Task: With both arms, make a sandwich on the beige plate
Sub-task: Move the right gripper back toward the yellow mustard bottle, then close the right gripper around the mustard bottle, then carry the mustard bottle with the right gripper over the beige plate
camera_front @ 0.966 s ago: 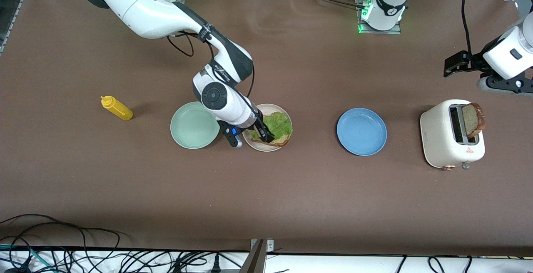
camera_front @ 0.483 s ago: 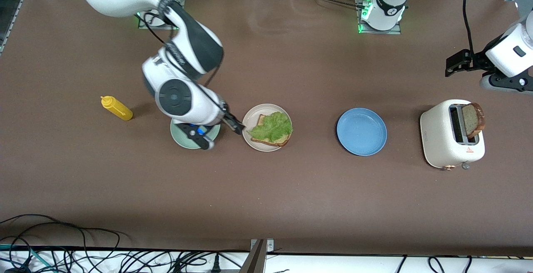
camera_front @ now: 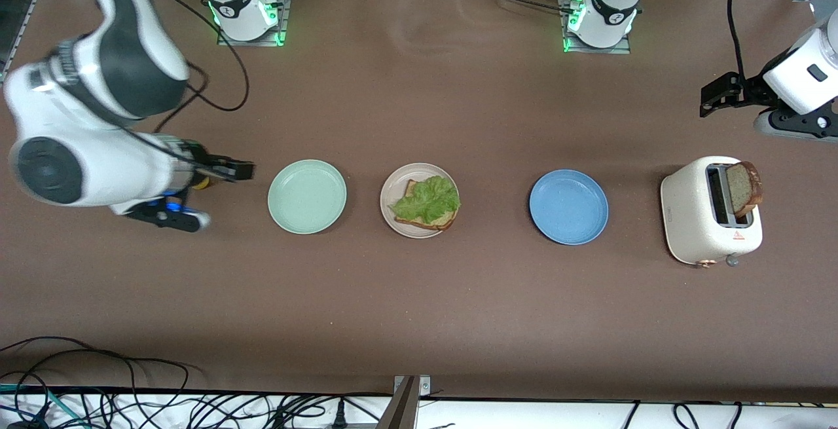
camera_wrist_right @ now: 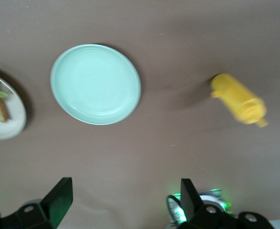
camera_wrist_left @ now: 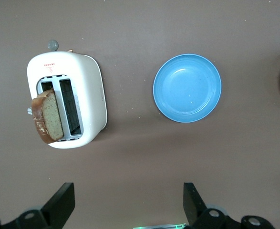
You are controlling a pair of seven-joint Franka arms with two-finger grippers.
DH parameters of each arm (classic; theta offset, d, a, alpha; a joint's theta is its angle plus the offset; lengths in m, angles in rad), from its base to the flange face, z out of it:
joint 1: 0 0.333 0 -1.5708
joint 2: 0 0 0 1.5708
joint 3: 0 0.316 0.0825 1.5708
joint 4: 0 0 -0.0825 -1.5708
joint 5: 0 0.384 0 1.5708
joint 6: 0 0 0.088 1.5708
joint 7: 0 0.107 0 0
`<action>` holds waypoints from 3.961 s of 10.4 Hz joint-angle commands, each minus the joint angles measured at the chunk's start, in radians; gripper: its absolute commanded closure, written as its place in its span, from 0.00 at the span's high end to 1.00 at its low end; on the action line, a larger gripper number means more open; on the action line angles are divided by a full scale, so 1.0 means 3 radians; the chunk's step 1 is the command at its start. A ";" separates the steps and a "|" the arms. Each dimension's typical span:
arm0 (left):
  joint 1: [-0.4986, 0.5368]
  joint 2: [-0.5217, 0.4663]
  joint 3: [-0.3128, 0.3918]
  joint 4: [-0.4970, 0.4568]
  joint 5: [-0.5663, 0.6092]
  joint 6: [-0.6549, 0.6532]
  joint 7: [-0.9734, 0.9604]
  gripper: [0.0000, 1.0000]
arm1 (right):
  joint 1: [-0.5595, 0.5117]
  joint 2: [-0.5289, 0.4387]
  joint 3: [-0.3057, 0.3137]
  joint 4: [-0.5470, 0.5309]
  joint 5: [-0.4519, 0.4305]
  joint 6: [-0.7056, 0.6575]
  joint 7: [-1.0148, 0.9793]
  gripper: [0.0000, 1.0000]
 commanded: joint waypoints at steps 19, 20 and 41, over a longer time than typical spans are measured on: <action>0.0058 0.0195 -0.0051 0.0008 -0.0124 0.0237 -0.0169 1.00 | -0.1716 0.0321 -0.0692 -0.1988 0.1750 0.1505 -0.8338 1.00; 0.0052 0.0210 -0.0061 -0.0003 -0.0119 0.0237 -0.0169 1.00 | -0.1731 0.0321 -0.0692 -0.2049 0.1811 0.1521 -0.8359 1.00; 0.0256 0.0143 -0.0613 0.0064 -0.0062 0.0166 -0.0164 1.00 | -0.0148 -0.0804 -0.0401 -0.2147 0.1015 0.2359 -0.5933 0.00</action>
